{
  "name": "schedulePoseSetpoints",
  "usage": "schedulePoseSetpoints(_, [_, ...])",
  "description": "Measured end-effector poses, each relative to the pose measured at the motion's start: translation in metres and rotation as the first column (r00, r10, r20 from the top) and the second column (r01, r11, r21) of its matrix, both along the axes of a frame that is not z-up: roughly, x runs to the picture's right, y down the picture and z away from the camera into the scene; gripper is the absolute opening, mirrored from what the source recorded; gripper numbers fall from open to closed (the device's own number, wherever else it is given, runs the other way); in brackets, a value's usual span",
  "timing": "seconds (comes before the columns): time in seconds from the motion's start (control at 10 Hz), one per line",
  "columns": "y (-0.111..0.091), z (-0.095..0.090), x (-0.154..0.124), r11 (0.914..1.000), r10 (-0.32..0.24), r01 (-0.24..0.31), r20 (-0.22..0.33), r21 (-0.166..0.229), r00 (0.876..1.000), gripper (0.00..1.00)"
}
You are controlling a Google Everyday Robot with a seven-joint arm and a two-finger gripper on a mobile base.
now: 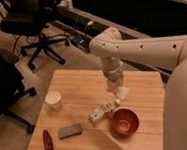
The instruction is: Place the white sponge in the ceramic bowl
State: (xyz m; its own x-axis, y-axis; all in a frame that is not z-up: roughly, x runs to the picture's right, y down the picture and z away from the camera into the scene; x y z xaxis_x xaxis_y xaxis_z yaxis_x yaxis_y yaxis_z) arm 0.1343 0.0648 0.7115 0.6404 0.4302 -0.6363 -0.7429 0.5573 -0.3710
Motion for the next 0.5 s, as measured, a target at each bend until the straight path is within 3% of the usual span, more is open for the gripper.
schedulePoseSetpoints(0.2, [0.014, 0.005, -0.001, 0.9996, 0.012, -0.012, 0.014, -0.027, 1.0, 0.0])
schedulePoseSetpoints(0.5, [0.026, 0.02, -0.021, 0.9966, -0.03, 0.034, 0.054, -0.075, 0.998, 0.0])
